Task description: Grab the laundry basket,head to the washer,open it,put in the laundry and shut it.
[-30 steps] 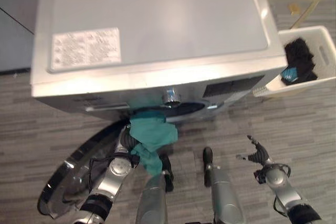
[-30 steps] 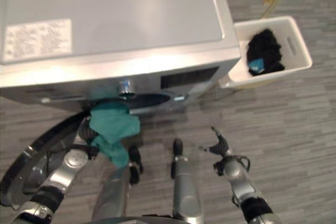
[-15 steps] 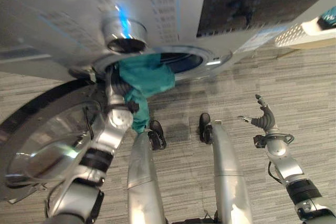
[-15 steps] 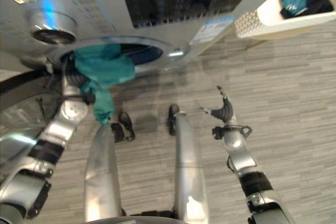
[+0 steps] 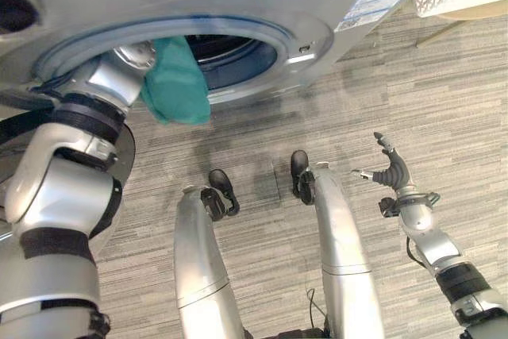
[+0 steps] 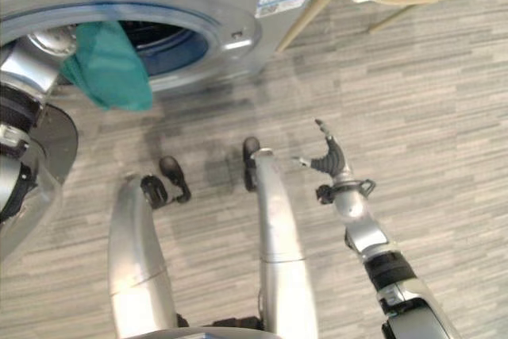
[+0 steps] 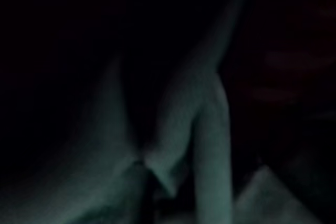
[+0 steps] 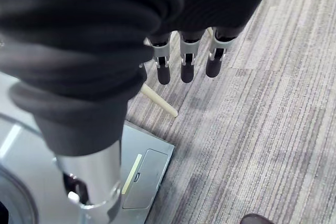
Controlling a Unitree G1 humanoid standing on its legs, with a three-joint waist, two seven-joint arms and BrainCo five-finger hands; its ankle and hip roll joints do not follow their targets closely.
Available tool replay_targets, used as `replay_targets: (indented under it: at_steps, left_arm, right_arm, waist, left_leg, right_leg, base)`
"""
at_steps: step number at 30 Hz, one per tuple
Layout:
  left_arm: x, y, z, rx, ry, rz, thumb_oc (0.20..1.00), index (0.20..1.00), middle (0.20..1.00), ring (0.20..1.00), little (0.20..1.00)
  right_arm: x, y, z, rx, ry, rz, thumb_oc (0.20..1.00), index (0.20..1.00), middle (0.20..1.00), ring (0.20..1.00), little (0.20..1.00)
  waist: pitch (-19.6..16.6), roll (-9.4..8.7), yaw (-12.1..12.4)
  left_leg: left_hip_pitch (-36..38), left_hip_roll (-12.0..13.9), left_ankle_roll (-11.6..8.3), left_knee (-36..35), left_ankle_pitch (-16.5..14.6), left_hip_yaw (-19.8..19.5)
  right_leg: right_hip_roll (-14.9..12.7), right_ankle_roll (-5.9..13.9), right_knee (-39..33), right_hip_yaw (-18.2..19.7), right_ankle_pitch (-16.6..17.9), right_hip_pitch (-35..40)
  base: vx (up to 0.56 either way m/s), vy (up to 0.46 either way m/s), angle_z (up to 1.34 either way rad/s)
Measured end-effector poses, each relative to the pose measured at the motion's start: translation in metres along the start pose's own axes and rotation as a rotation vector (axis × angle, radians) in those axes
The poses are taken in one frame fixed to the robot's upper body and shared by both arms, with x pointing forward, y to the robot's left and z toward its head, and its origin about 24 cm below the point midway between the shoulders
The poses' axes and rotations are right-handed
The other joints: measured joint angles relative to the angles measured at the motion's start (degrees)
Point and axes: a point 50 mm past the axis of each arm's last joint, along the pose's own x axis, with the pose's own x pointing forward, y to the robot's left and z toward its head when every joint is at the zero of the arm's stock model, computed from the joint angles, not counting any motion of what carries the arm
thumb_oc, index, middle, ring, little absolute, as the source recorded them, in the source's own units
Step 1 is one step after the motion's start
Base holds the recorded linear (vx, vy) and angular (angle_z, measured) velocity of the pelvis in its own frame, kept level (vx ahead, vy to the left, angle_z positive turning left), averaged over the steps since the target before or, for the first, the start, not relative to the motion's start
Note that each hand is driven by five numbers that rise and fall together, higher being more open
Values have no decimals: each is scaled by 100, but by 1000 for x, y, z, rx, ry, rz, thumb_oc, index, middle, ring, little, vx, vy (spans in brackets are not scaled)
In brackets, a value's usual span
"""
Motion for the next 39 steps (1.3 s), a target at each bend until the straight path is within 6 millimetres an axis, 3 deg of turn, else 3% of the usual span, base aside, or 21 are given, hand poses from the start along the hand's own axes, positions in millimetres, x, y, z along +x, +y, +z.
replay_targets:
  at_steps: [7, 11, 13, 14, 20, 25, 34, 36, 39]
  left_arm:
    - [25, 37, 25, 114, -128, 117, 200, 200, 200, 200, 200]
    - [23, 39, 33, 293, -251, 149, 209, 209, 209, 209, 209]
    - [22, 35, 34, 357, -273, 140, 520, 520, 520, 520, 520]
    - [23, 32, 38, 412, -302, 126, 1000, 1000, 1000, 1000, 1000]
    - [22, 13, 31, 488, -265, -17, 1000, 1000, 1000, 1000, 1000]
    - [18, 5, 40, 569, -358, -118, 1000, 1000, 1000, 1000, 1000]
    - [14, 10, 44, 533, -391, -109, 1000, 1000, 1000, 1000, 1000]
    - [4, 7, 43, 427, -394, -104, 1000, 1000, 1000, 1000, 1000]
    - [-42, -13, 13, 316, -387, -183, 1000, 1000, 1000, 1000, 1000]
  right_arm:
    - [0, -9, 6, 4, -50, 7, 1000, 1000, 1000, 1000, 1000]
    - [-5, -11, 10, 58, -81, 8, 1000, 1000, 1000, 1000, 1000]
    - [-7, -11, 9, 74, -90, 5, 1000, 1000, 1000, 1000, 1000]
    - [-7, -11, 10, 76, -97, 5, 1000, 1000, 1000, 1000, 1000]
    - [-7, -11, 11, 72, -101, 4, 1000, 1000, 1000, 1000, 1000]
    - [-7, -14, 10, 56, -103, 1, 1000, 1000, 1000, 1000, 1000]
    - [-6, -12, 11, 38, -108, 26, 1000, 1000, 1000, 1000, 1000]
    - [-7, -11, 10, 24, -107, 29, 1000, 1000, 1000, 1000, 1000]
    - [-9, -12, 6, 9, -92, 23, 1000, 1000, 1000, 1000, 1000]
  waist:
    - [2, 3, -63]
    - [2, 3, -54]
    - [1, 3, -51]
    - [2, 3, -51]
    - [0, 6, -11]
    - [-5, 15, 96]
    - [-33, 69, 148]
    - [-50, 101, 139]
    - [-108, 204, 265]
  left_leg:
    - [-504, 109, -1, 117, 2, -37]
    - [-651, 130, -1, 153, 2, -96]
    - [-697, 126, -2, 206, -4, -123]
    - [-766, 115, 2, 229, -2, -130]
    - [-765, 62, 22, 328, -17, -148]
    - [-750, 28, 23, 366, -11, -157]
    - [-760, -72, 15, 243, 71, -161]
    - [-765, -81, -37, 200, 100, -185]
    - [-747, -89, -42, 158, 99, -205]
  right_leg:
    - [73, -30, -3, -37, 91, -444]
    - [95, -35, -13, -79, 110, -549]
    - [92, -62, 41, -90, 93, -579]
    - [73, -76, 72, -94, 87, -644]
    - [13, -103, 223, -100, 68, -651]
    - [-19, -170, 316, -91, 26, -659]
    - [-87, -179, 312, -90, 20, -695]
    - [-98, -182, 293, -111, 18, -697]
    - [-92, -216, 277, -125, -28, -693]
  base:
    - [66, -13, -7]
    - [46, -16, -3]
    - [30, -6, 2]
    - [26, 0, 5]
    - [13, -8, 5]
    - [-3, -5, 3]
    - [-16, -18, 5]
    - [-20, -23, 4]
    - [-11, -2, 0]
